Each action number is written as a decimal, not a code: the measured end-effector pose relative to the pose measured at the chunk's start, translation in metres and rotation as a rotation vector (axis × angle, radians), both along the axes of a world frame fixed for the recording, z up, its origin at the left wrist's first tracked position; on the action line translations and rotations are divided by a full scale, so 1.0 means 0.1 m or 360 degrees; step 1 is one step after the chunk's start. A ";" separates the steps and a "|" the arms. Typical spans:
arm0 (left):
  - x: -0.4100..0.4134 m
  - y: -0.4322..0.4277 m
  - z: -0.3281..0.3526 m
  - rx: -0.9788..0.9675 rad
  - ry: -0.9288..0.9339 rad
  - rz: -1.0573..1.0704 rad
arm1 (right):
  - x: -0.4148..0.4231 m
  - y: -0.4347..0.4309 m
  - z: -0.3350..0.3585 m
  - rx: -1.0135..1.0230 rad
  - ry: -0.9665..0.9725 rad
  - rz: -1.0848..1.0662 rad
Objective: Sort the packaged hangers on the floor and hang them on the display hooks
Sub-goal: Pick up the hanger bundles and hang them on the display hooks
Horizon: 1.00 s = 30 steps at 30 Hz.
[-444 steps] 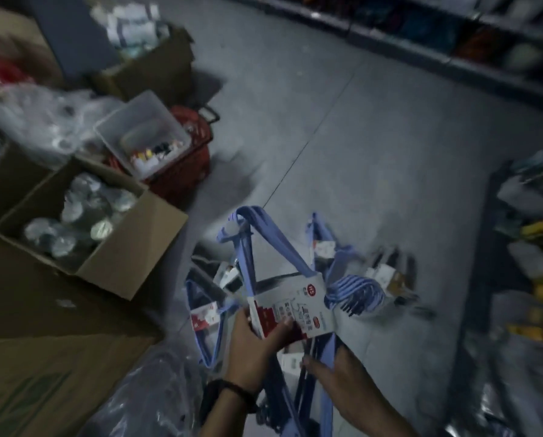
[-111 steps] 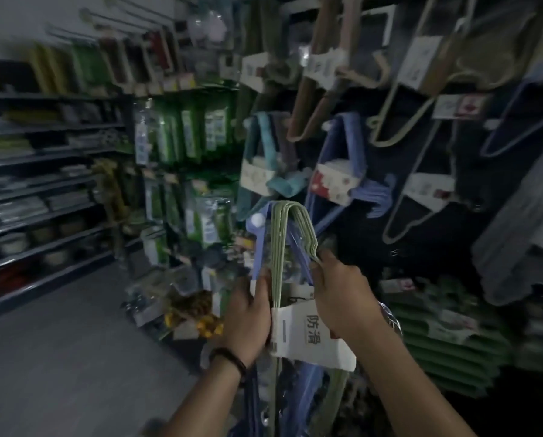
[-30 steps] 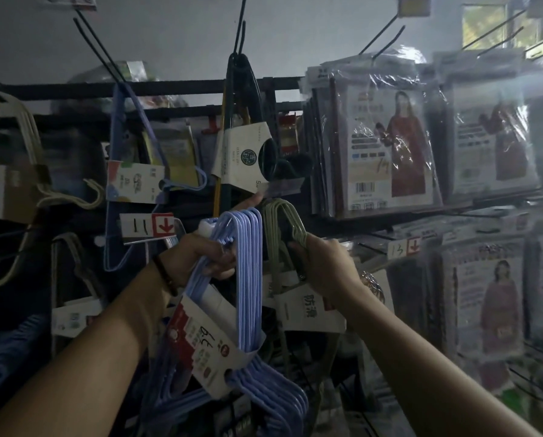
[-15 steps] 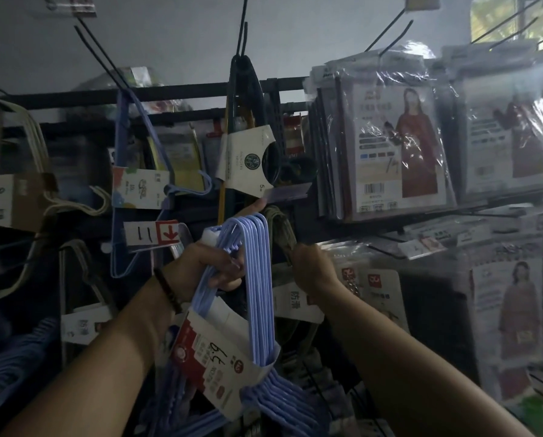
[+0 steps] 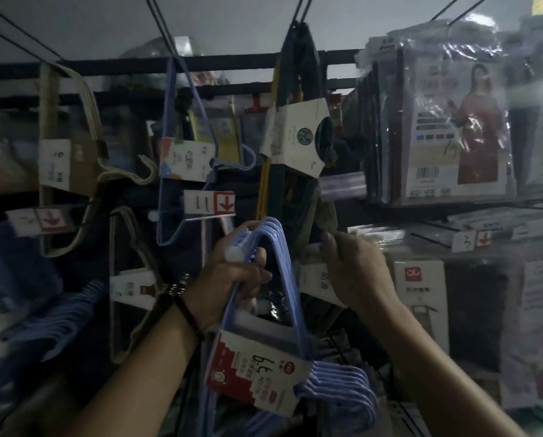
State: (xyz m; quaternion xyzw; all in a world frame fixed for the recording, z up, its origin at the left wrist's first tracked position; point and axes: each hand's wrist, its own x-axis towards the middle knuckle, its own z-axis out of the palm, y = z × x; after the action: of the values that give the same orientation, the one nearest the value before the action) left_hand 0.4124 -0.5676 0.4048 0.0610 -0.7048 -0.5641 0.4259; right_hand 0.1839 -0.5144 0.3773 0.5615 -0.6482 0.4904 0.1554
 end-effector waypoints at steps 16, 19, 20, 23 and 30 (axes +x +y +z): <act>3.07 0.35 -0.08 -0.0219 0.0009 0.0989 | 3.61 0.06 -0.33 0.0121 0.0346 0.0735; 3.75 0.33 -0.11 -0.0131 -0.0174 0.1080 | 4.20 -0.10 -0.33 0.0149 0.0330 0.0835; 3.97 0.31 -0.12 -0.0081 -0.0201 0.1091 | 4.37 -0.15 -0.34 0.0168 0.0331 0.0842; 4.49 0.25 -0.13 -0.0045 -0.0288 0.1151 | 4.79 -0.31 -0.34 0.0230 0.0352 0.0809; 5.08 -0.02 0.11 -0.0215 -0.0431 0.1524 | 5.41 -0.79 -0.19 0.0257 0.0368 0.0663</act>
State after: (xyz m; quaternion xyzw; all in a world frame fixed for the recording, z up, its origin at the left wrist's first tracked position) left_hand 0.9207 -0.5692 0.4154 0.4224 -0.6817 -0.2453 0.5447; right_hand 0.7247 -0.5929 0.3581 0.7459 -0.5334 0.3910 0.0789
